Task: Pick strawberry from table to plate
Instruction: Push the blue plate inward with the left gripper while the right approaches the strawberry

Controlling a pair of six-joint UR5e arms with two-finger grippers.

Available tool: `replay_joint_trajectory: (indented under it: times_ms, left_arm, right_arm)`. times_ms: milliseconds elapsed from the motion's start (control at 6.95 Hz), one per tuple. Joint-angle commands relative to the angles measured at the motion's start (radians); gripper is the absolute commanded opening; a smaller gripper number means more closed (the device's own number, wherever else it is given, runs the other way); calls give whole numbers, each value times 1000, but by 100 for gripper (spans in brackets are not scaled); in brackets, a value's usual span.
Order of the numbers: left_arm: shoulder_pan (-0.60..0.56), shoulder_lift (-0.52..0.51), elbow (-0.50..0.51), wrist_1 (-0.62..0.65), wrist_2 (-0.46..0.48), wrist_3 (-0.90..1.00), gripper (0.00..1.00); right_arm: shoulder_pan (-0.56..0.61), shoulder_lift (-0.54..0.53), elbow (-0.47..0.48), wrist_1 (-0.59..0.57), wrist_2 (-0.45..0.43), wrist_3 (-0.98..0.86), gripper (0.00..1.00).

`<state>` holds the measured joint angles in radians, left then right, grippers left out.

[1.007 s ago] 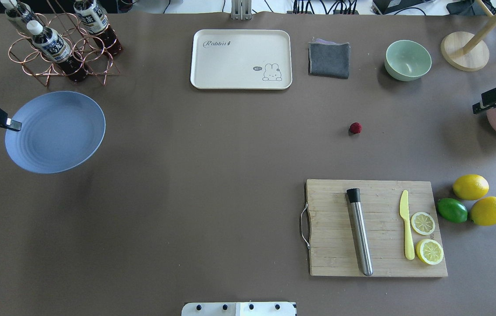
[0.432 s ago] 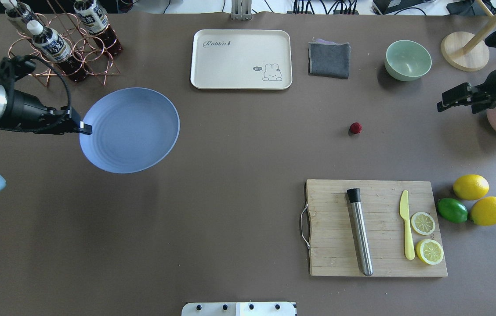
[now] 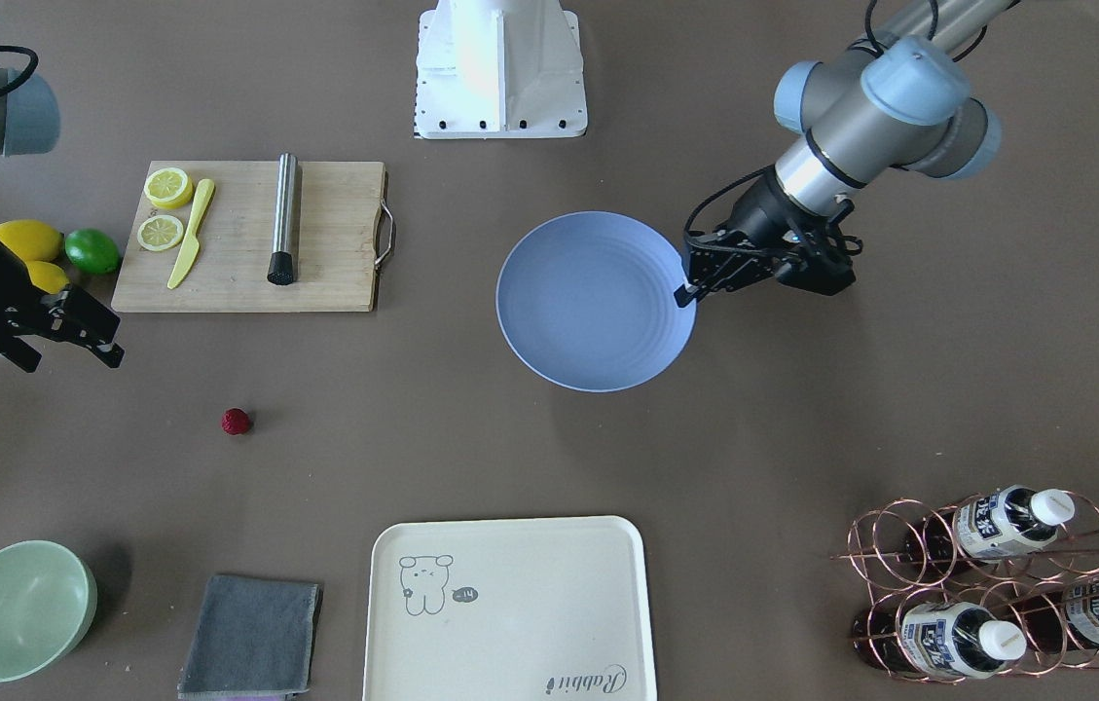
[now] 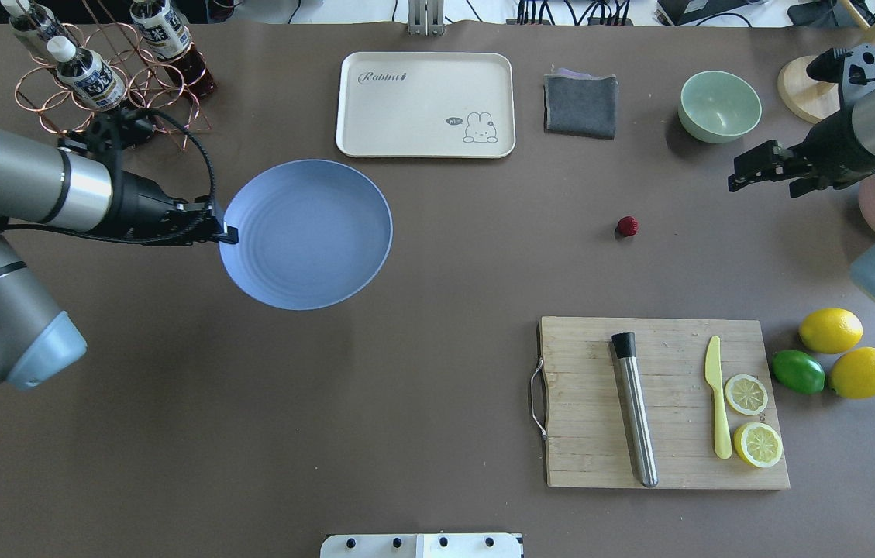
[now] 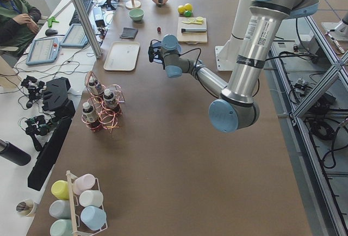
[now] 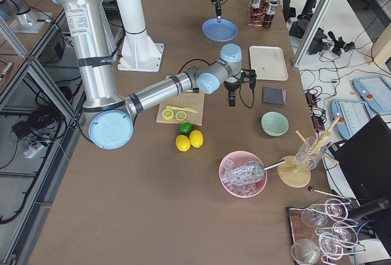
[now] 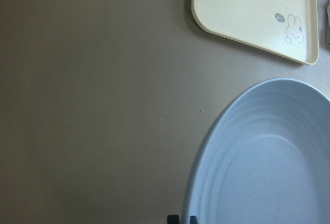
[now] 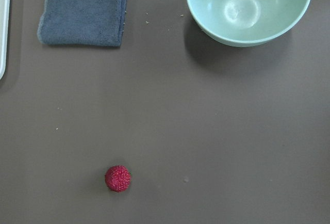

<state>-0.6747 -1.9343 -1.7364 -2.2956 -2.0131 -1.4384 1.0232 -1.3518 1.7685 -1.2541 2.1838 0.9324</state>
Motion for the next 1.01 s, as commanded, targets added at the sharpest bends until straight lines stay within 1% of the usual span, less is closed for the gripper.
replay_joint_trajectory:
  times_ms: [0,144,288,432,863]
  left_arm:
    - [188,-90,12,65,210,-56,0]
    - [229,-109,35,79,264,-56,0]
    - [250,-115,64,77,296,-54,0]
    - [257,-115,81,74,313,-54,0]
    - [267,-108,84,73,315,-53,0]
  right_arm:
    - [-23,63,-59,-2,-13,39,100]
    - [-28,89,-102,1,-24,37,100]
    - [-44,91,-112,1,-35,45,100]
    - [-63,95,-110,1,-38,69,100]
    - [-91,94,-112,2,-52,71,100]
